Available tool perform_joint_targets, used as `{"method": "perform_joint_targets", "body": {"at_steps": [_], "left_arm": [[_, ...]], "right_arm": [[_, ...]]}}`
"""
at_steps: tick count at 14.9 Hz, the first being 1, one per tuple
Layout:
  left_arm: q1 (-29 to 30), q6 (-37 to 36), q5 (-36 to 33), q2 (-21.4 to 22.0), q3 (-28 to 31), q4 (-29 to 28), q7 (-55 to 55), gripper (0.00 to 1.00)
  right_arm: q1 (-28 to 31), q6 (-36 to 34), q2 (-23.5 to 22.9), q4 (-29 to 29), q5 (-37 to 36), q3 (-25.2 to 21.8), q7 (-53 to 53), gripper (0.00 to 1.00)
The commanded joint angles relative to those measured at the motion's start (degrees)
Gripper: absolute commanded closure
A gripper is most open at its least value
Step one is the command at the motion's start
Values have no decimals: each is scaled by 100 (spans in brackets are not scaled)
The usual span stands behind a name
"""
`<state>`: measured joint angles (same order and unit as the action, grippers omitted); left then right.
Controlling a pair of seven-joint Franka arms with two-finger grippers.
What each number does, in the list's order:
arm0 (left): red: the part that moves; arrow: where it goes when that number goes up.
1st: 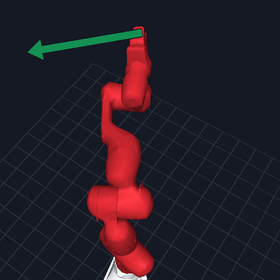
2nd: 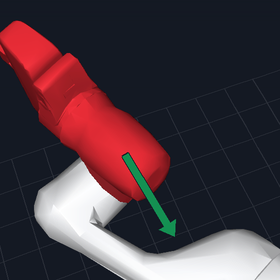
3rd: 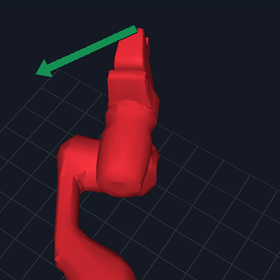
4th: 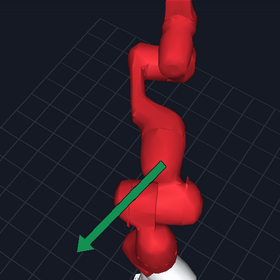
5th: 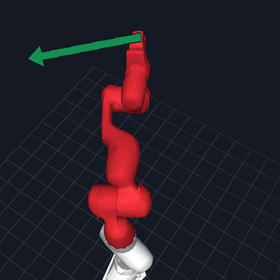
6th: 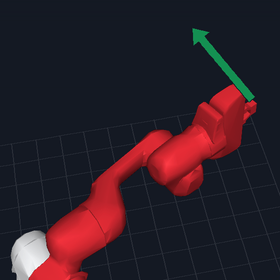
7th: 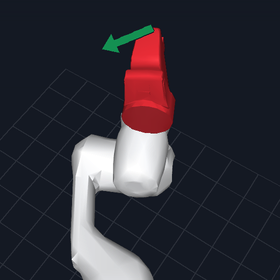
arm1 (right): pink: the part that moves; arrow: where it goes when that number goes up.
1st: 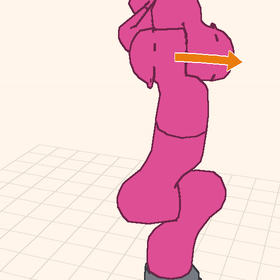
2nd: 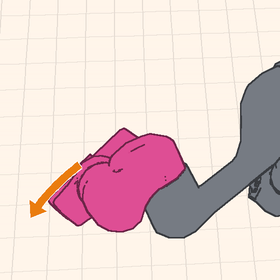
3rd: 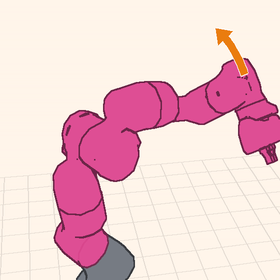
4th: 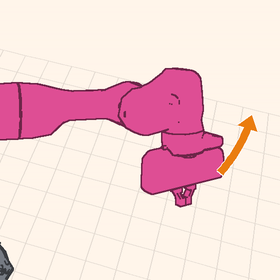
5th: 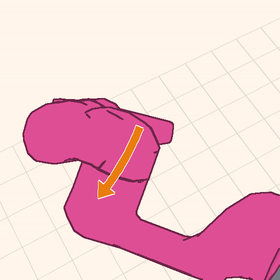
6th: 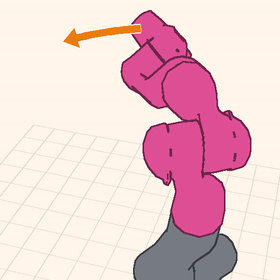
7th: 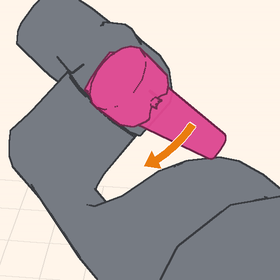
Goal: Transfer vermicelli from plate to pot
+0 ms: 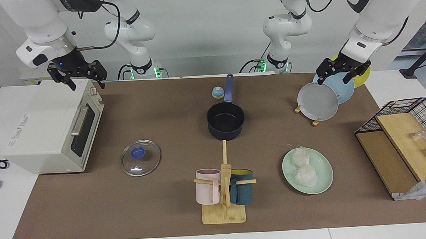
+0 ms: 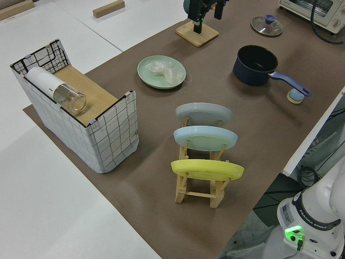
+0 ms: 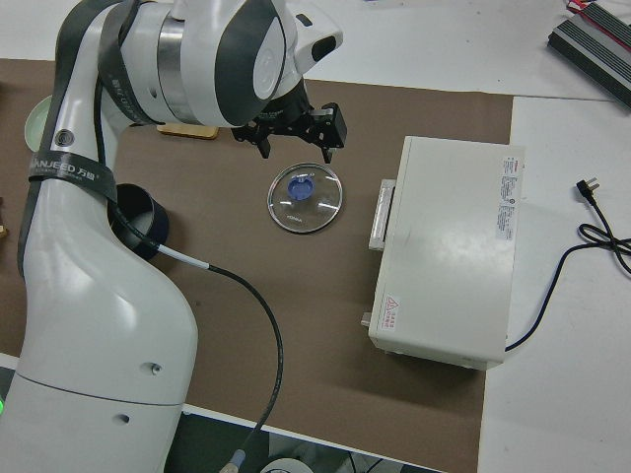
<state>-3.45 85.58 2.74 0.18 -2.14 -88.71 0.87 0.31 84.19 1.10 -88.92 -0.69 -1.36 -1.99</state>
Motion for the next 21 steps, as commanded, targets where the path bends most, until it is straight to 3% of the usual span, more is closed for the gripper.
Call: {"method": "perform_joint_targets", "body": {"at_steps": [1,17,21], "left_arm": [[11,-121,-46,97,-32,-15,-96,0],[2,-121,-72,70,-49,3,-149,0],[-7,-139,-64,88,-58,3,-149,0]], "right_arm": [[13,-96,48,6,42,13,-47,0],[-39,-87,154,-169,95,48,-108,0],[-294,396,32,-249,165,83,-12,0]]}}
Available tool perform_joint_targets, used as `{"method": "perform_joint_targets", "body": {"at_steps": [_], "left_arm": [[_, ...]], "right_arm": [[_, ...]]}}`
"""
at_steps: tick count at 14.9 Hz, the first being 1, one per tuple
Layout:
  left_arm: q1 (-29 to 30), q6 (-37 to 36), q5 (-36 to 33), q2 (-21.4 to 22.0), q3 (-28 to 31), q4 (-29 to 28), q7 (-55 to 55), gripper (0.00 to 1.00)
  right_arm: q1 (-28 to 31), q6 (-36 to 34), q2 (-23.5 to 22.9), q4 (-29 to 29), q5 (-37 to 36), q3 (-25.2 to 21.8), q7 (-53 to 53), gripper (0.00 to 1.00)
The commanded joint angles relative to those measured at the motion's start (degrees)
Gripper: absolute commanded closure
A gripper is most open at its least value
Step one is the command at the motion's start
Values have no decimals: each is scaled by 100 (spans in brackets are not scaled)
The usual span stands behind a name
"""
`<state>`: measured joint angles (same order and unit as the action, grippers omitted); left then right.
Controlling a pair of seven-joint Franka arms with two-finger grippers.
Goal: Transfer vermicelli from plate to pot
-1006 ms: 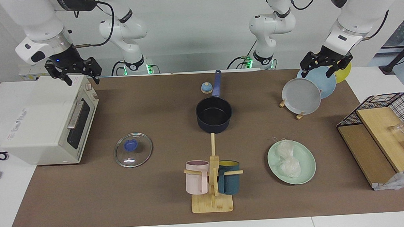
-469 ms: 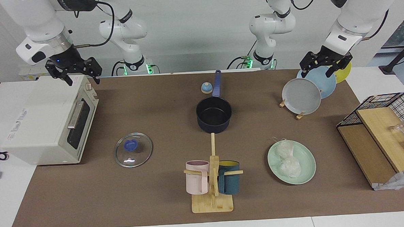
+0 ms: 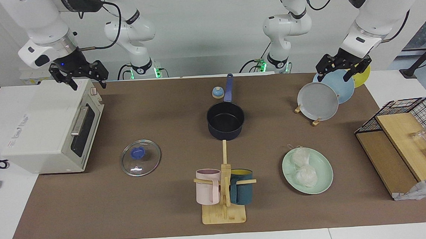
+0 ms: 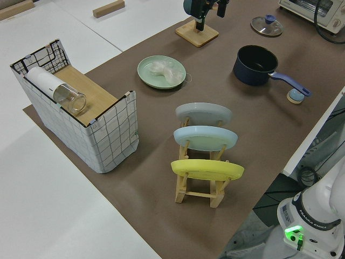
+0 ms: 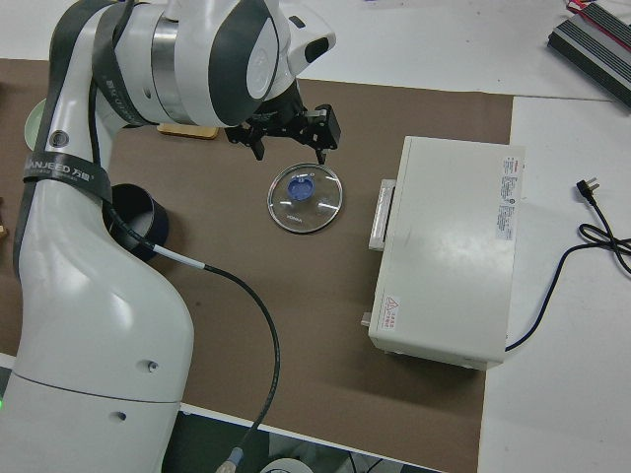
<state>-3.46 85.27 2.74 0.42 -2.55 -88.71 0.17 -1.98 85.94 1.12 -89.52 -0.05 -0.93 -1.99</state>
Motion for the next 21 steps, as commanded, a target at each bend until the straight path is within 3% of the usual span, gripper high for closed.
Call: {"method": "perform_joint_targets", "body": {"at_steps": [1,5,9,12,17,21], "left_arm": [[-49,-28,-55,64,-18,-15,-70,0],[-41,69,-37,81,0,-67,-34,0],[-23,156,7,169,35,-242,-8,0],[-111,622,7,91,27,-331,79,0],[-250,1368,7,-953,9,-209,89,0],[-278,2360,-19,-1771,9,-208,89,0]], "right_arm": [[-100,309,-84,-198,111,41,14,0],[-653,1176,-908,-189,85,41,575,0],[-584,2433,-1578,-364,67,41,560,0],[-427,2848,-1912,-382,14,41,271,0],[-417,3245,-2501,-443,93,41,269,0],[-426,3701,-2432,-1137,111,41,287,0]]}}
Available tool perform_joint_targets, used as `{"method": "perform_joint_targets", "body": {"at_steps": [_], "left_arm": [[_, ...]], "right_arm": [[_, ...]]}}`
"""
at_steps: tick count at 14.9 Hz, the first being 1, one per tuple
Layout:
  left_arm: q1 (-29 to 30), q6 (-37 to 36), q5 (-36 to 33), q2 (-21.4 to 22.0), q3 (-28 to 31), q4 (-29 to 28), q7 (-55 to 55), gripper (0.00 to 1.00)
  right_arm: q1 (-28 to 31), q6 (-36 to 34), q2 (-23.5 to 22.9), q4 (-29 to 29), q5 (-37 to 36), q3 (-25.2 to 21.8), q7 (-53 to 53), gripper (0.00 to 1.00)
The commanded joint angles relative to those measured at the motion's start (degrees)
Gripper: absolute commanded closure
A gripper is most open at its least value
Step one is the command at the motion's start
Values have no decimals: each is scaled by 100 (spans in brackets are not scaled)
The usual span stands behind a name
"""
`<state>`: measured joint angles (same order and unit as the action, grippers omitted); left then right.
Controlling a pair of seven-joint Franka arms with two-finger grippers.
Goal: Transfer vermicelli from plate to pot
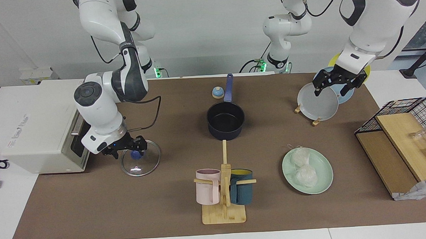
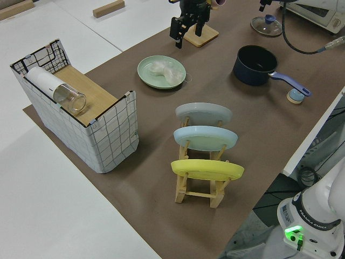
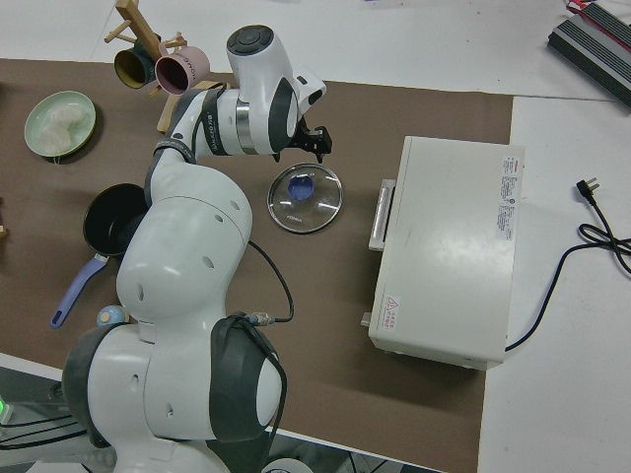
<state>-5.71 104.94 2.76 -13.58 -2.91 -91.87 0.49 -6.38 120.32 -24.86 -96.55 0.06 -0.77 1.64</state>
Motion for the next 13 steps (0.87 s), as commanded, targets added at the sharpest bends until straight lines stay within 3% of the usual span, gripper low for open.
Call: {"method": "perform_joint_targets", "body": {"at_steps": [1,5,8,10,13], "left_arm": [[-53,639,-38,-556,45,99,48,0],[-211,1554,-240,-1269,45,90,4,0],[-264,1793,-267,-1428,45,-42,-5,0],[-343,1942,-267,-1481,54,-199,-14,0],[-343,2127,-328,-1525,54,-270,-14,3]], "right_arm": [[23,273,192,-495,99,25,-76,0],[-3,282,254,-689,99,25,-84,0],[-3,176,289,-707,90,25,-128,1],[-12,167,289,-707,90,25,-128,13],[-38,141,289,-698,81,25,-128,46]]}}
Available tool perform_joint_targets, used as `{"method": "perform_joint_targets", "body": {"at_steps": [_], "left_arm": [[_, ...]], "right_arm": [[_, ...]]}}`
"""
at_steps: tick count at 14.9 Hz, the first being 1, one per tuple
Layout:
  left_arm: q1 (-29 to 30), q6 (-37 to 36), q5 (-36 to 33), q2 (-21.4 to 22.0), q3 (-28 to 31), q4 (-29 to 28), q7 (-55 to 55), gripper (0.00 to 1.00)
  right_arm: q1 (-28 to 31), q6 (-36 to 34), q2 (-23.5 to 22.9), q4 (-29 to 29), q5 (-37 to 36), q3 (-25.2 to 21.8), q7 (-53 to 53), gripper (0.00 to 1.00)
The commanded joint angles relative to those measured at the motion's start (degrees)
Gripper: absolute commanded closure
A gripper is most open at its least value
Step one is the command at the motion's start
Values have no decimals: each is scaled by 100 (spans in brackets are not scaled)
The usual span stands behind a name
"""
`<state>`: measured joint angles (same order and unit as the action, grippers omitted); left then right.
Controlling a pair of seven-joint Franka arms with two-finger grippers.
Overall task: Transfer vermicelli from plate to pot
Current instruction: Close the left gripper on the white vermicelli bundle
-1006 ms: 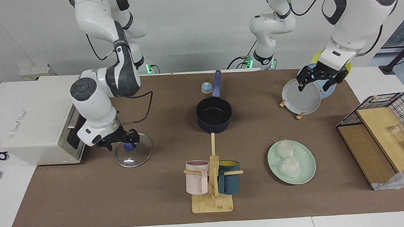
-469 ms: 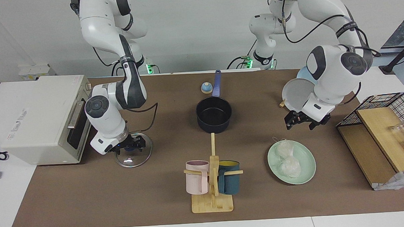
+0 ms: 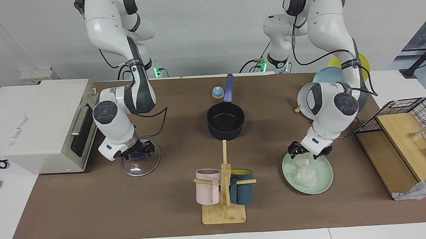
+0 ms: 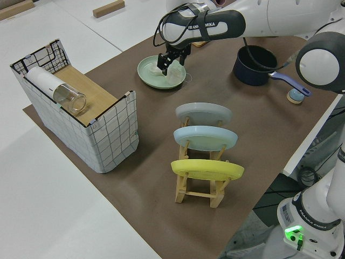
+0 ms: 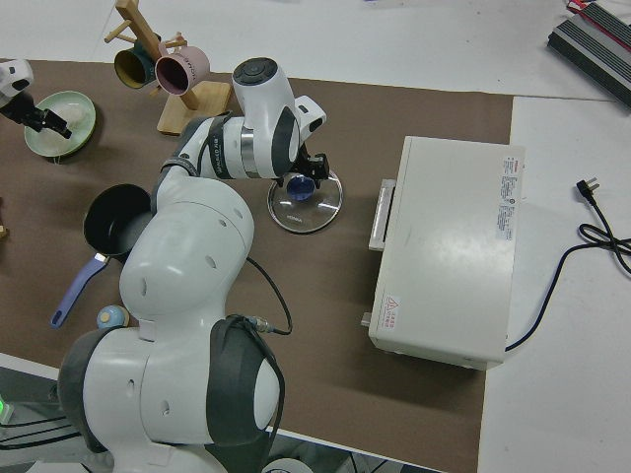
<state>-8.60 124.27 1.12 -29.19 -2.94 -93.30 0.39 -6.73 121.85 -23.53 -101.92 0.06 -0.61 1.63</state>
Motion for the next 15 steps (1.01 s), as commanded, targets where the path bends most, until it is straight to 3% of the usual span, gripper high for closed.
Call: {"method": "perform_joint_targets", "body": {"at_steps": [1,2,3,5,6,11,15], "left_arm": [[-46,194,-226,36,57,-128,-4,8],[-46,194,-304,36,57,-136,-13,18],[-46,185,-366,44,57,-162,-30,36],[-28,194,-402,45,57,-163,-83,88],[-19,220,-402,45,57,-163,-75,100],[16,-269,-253,141,39,267,-39,100],[-19,-1631,756,1026,65,549,432,100]], "right_arm": [[-4,-47,156,-135,73,8,-128,55],[-21,-73,147,-91,65,8,-128,61],[-21,-117,129,-12,38,8,-128,69],[-21,-379,112,294,21,8,-128,71],[-21,-590,94,540,12,8,-128,71],[-21,-1469,112,1358,12,52,-137,79],[-30,-1901,199,1605,20,61,-137,79]]}}
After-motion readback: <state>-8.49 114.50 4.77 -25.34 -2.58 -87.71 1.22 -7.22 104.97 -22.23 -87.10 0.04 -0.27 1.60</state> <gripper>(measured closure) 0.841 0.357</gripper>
